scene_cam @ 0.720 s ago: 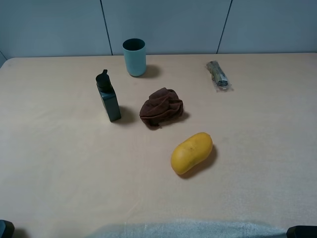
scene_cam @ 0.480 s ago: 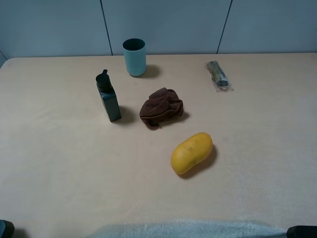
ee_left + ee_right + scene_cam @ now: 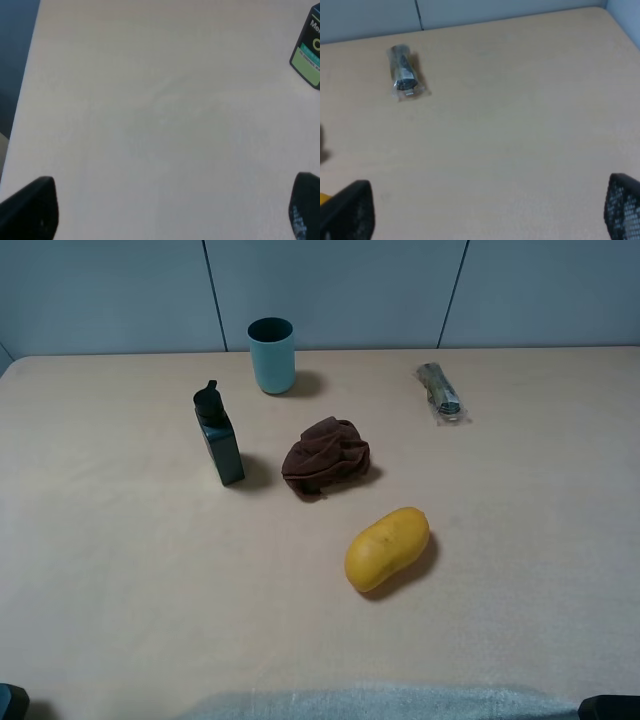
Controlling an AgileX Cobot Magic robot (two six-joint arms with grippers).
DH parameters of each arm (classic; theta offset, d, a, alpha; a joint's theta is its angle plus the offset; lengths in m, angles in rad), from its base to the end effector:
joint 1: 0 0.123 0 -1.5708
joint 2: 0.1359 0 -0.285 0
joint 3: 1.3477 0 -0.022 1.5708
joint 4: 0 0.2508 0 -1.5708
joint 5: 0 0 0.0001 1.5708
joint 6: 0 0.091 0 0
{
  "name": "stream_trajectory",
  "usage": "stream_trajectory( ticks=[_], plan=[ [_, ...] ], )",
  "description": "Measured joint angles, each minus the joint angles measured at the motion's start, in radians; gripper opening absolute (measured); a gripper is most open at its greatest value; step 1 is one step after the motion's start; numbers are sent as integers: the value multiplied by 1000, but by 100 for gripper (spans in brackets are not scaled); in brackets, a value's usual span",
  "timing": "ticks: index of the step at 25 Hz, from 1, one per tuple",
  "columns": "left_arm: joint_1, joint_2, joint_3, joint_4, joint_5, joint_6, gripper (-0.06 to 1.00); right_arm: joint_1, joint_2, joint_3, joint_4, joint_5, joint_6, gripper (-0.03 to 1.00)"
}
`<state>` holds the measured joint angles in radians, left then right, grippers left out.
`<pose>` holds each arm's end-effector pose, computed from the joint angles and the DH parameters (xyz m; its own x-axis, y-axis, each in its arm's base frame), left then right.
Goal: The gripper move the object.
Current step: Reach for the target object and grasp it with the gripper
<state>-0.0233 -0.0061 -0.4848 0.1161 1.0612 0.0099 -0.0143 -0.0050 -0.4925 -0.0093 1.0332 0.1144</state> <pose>-0.0041 0.0093 0.2734 -0.4653 0.0772 -0.8818 -0.0355 0.9938 0.1057 -0.0036 -0.0007 0.2774 -0.4286 0.1156 -0.8961 0.0688 0.9931 0.0951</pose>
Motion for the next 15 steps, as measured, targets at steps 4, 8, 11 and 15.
stream_trajectory(
  ticks=[4, 8, 11, 15],
  plan=[
    [0, 0, 0, 0, 0, 0, 93, 0, 0, 0, 0, 0, 0, 69],
    [0, 0, 0, 0, 0, 0, 93, 0, 0, 0, 0, 0, 0, 69],
    [0, 0, 0, 0, 0, 0, 93, 0, 0, 0, 0, 0, 0, 69],
    [0, 0, 0, 0, 0, 0, 93, 0, 0, 0, 0, 0, 0, 69]
  ],
)
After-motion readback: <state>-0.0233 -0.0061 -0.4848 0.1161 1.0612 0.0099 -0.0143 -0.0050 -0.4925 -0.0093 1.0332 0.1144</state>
